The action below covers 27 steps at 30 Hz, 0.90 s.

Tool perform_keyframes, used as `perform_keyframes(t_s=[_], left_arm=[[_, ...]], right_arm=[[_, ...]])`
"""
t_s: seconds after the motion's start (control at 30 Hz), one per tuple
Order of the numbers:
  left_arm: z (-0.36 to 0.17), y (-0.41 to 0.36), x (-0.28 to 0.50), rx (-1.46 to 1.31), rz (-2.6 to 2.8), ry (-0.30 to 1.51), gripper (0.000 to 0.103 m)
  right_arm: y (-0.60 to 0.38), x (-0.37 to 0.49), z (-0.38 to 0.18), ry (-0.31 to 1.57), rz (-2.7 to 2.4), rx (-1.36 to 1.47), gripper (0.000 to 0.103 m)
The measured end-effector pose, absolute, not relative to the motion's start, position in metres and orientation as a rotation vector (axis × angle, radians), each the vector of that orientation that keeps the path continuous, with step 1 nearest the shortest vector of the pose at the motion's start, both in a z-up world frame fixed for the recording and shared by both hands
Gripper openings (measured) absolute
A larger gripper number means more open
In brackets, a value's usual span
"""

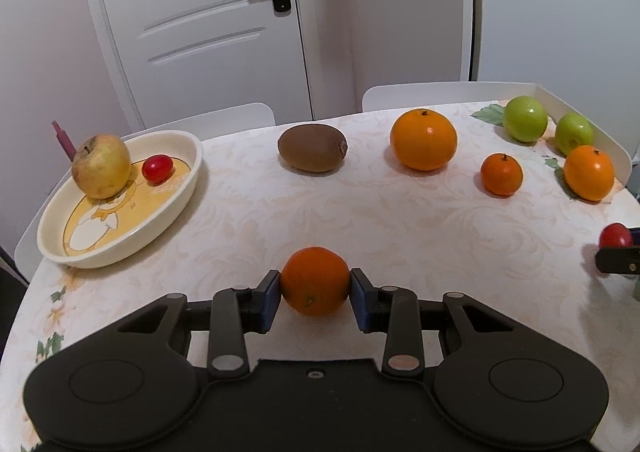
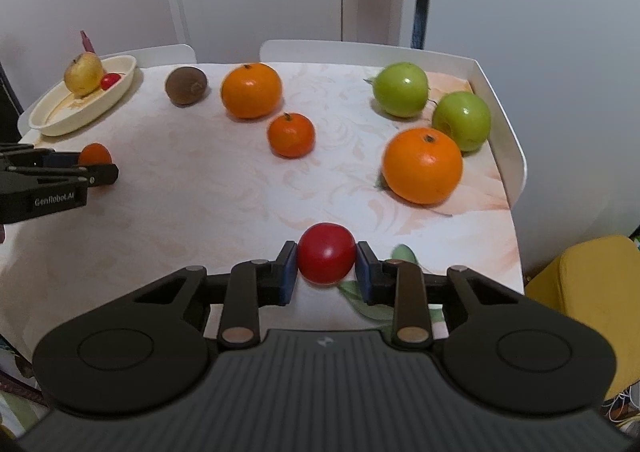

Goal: Organize fruits
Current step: 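Carry the tangerine and tomato to the duck plate and release both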

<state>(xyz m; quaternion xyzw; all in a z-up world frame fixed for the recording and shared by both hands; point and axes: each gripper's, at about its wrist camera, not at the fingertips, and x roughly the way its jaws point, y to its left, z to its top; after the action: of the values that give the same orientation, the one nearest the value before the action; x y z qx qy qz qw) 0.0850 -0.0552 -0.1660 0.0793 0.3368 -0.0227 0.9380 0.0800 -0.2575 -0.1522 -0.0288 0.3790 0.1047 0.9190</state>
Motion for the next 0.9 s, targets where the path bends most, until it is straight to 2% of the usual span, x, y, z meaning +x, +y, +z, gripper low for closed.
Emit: perform_keyframes(t_s=[0.5, 0.9], left_arm=[[-0.123, -0.028, 0.050, 0.103, -0.011, 0.651, 0.040], [-0.077, 0.033, 0.050, 0.086, 0.044, 0.612, 0.040]], right_arm=[[-0.204, 0.082, -0.110, 0.721, 0.314, -0.085, 0.045], [-0.136, 0.101, -0.070, 0.681, 0.390, -0.075, 0.045]])
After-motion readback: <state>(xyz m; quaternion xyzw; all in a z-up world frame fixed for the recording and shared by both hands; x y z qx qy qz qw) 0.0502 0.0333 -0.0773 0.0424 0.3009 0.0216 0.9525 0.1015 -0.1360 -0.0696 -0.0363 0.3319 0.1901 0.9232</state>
